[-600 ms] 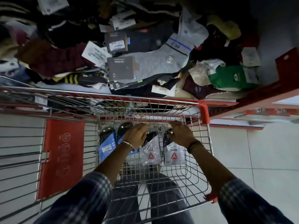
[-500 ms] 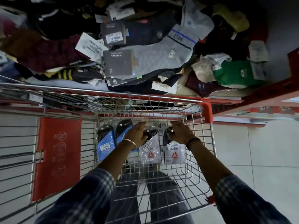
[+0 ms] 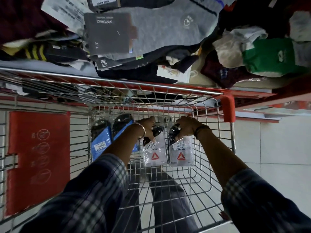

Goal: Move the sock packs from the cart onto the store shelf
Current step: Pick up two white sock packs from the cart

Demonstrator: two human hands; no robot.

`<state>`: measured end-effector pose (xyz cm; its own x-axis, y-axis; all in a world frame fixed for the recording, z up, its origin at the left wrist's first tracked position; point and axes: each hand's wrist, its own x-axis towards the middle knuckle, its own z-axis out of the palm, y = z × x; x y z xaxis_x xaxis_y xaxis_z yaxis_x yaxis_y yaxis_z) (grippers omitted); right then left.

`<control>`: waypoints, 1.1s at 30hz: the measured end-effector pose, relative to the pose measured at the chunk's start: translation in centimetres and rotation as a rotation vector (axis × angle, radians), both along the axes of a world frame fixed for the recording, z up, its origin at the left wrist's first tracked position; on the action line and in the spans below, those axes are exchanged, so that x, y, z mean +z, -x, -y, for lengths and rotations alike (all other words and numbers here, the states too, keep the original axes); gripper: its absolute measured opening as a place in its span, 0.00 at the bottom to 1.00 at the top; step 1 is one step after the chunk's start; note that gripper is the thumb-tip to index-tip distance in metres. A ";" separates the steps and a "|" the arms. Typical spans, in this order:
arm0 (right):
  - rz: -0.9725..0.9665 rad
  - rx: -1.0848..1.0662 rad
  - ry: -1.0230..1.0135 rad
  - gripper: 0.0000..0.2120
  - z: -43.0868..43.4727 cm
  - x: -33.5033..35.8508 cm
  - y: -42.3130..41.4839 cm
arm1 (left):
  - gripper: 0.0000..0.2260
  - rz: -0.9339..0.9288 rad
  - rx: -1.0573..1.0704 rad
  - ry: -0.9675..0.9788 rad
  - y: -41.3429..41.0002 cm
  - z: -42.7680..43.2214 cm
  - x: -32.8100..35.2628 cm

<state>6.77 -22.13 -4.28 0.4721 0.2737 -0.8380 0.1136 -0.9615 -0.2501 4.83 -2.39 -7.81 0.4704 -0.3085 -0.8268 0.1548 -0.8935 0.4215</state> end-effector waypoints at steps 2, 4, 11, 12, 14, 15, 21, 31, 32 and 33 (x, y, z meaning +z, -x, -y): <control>0.052 0.039 0.018 0.31 -0.2 0.0 0.1 | 0.32 0.065 -0.048 -0.003 -0.1 -0.1 0.3; 0.093 0.047 0.031 0.30 -0.2 0.2 0.5 | 0.24 0.137 -0.084 -0.020 0.1 -0.3 0.7; 0.268 -0.007 0.047 0.23 -0.6 2.7 3.3 | 0.12 0.320 -0.033 -0.045 2.8 -0.5 3.6; 0.291 0.011 0.050 0.21 -0.7 3.1 3.8 | 0.13 0.345 -0.032 -0.057 3.3 -0.5 4.1; 0.334 0.028 0.055 0.18 -0.7 4.1 4.7 | 0.15 0.398 -0.013 -0.082 4.4 -0.7 5.2; 0.359 0.031 0.058 0.18 -0.7 4.6 5.2 | 0.16 0.420 -0.013 -0.102 4.9 -0.8 5.9; 0.576 0.003 0.014 0.15 -0.7 8.5 7.0 | 0.16 0.585 -0.011 -0.200 6.2 -2.2 11.2; 0.988 -0.063 -0.123 0.23 -1.4 18.5 8.8 | 0.21 0.932 0.058 -0.056 6.7 -5.2 22.3; 1.050 -0.066 -0.157 0.24 -1.3 20.1 9.1 | 0.21 0.982 0.062 -0.037 6.7 -5.3 23.7; 1.101 -0.072 -0.189 0.24 -1.2 21.6 9.3 | 0.20 1.031 0.062 -0.034 6.8 -5.4 25.0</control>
